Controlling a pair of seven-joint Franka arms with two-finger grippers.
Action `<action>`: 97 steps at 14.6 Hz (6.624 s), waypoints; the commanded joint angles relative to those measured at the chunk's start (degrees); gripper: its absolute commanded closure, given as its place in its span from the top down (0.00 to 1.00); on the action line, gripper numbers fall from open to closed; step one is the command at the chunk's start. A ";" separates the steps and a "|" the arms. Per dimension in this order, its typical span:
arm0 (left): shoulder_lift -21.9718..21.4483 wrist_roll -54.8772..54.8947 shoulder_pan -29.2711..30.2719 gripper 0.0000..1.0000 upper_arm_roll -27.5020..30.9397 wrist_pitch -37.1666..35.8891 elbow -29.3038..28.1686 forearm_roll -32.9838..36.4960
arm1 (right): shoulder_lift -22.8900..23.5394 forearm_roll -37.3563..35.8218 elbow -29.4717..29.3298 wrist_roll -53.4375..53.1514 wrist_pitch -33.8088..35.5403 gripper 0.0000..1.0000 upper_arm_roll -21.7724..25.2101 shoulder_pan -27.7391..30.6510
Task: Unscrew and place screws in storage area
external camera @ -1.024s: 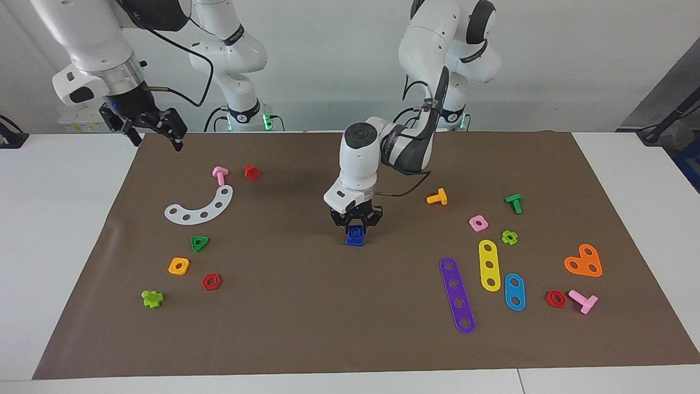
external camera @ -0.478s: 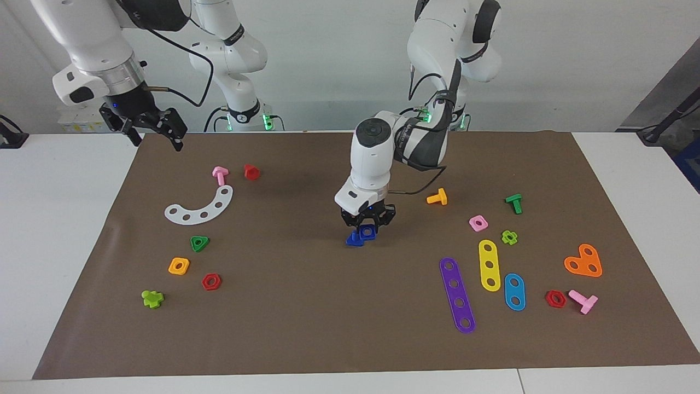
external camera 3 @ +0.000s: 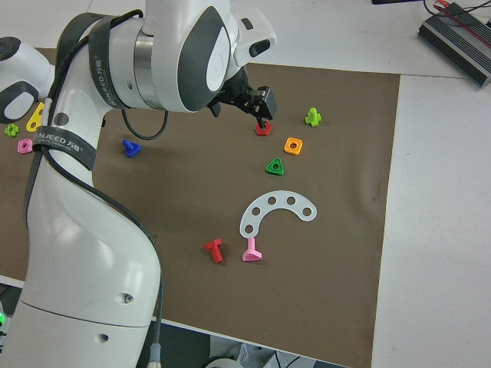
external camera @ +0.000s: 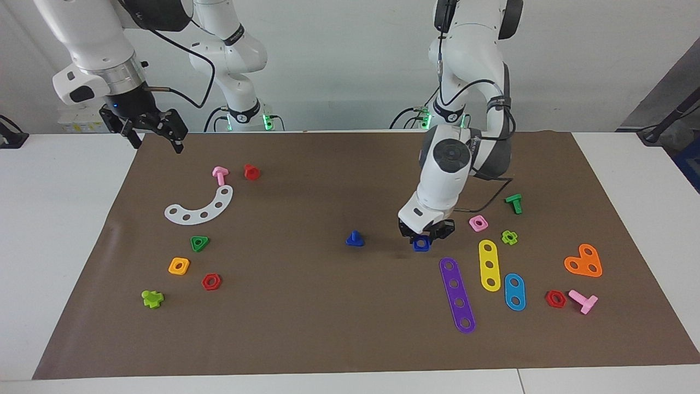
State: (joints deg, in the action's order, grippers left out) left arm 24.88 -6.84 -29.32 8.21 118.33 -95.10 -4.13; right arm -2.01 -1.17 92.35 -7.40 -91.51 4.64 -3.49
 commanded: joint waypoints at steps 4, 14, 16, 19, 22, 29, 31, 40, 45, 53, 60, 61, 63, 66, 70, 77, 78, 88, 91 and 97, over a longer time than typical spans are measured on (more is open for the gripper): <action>-6.77 11.31 2.69 0.49 -0.39 7.33 -15.97 -1.31 | 6.65 2.49 -1.03 -5.05 -10.16 1.00 -1.47 -7.31; -8.79 15.54 6.20 1.00 -0.21 6.92 -16.18 -1.23 | 22.47 2.23 -4.19 -21.76 -24.41 1.00 -1.74 -22.95; -9.76 15.63 8.57 1.00 -0.03 0.53 -11.45 -1.23 | 25.73 2.31 -5.42 -23.97 -27.91 1.00 -1.74 -26.03; -13.00 18.08 12.87 1.00 0.23 -8.71 -6.07 -1.14 | 31.25 1.61 -8.04 -25.81 -30.73 1.00 -1.74 -28.67; -17.66 18.61 18.32 1.00 0.41 -12.67 -6.41 -0.61 | 35.75 1.17 -9.82 -27.49 -34.24 1.00 -1.74 -31.40; -27.15 19.40 25.37 1.00 0.49 -18.84 -7.37 2.01 | 36.29 -0.50 -5.34 -25.91 -35.84 0.74 -1.74 -32.46; -28.39 19.93 25.37 1.00 0.49 -19.54 -7.20 5.27 | 36.02 -0.50 -4.90 -25.73 -33.39 0.71 -1.74 -32.55; -28.13 19.06 24.05 1.00 -0.56 -18.31 -5.53 5.72 | 35.32 0.12 -2.70 -25.73 -33.91 0.51 -1.82 -32.81; -24.97 11.69 22.82 1.00 -3.19 -21.55 2.80 5.63 | 35.41 0.38 -3.14 -26.34 -34.34 0.00 -1.82 -32.90; -25.93 7.37 28.89 1.00 -12.60 -26.49 5.47 5.80 | 28.49 0.82 -4.46 -27.49 -30.23 0.00 -1.65 -27.82; -27.25 7.98 29.85 1.00 -12.43 -24.64 2.38 5.63 | 17.93 1.34 4.65 -8.09 -22.39 0.00 -1.65 -11.91; -27.25 7.98 29.85 1.00 -12.25 -24.47 2.12 5.63 | 16.70 2.65 8.08 -4.85 -24.05 0.00 -1.65 -9.80; -28.21 7.89 29.76 1.00 -12.25 -24.90 0.54 5.63 | 13.97 5.20 16.68 3.23 -30.80 0.00 -1.65 -5.06; -30.94 7.89 29.42 1.00 -12.25 -24.82 -5.52 5.63 | 13.35 7.06 23.56 6.44 -37.05 0.00 -1.65 -3.11; -30.85 7.80 29.15 1.00 -12.08 -24.64 -5.36 5.63 | 13.79 7.06 26.30 6.88 -39.79 0.00 -1.65 -2.75; -30.59 7.89 28.97 1.00 -11.11 -24.21 -5.44 5.63 | 13.44 6.71 26.50 3.38 -45.96 1.00 -1.47 -3.63; -30.59 8.07 28.97 1.00 -10.59 -24.03 -5.44 5.63 | 12.65 6.10 24.22 1.27 -43.77 1.00 -1.30 -3.54; -25.15 8.86 29.15 1.00 -10.14 -23.32 0.00 5.54 | 5.00 1.00 -4.34 -0.77 -1.96 1.00 -0.33 0.85; -25.22 8.86 29.41 1.00 -10.32 -25.25 -0.08 5.54 | 3.25 0.12 -5.08 0.11 1.68 1.00 -0.77 1.38; -27.78 8.95 29.76 1.00 -10.49 -20.52 -3.51 5.54 | 0.25 0.03 0.03 1.42 0.37 1.00 -0.68 1.29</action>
State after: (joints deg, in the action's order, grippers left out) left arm -1.55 1.45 -0.28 -1.98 95.31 -97.06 0.76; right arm 0.21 -0.11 90.04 -6.59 -90.24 4.48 -2.77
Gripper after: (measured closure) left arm 0.000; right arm 0.000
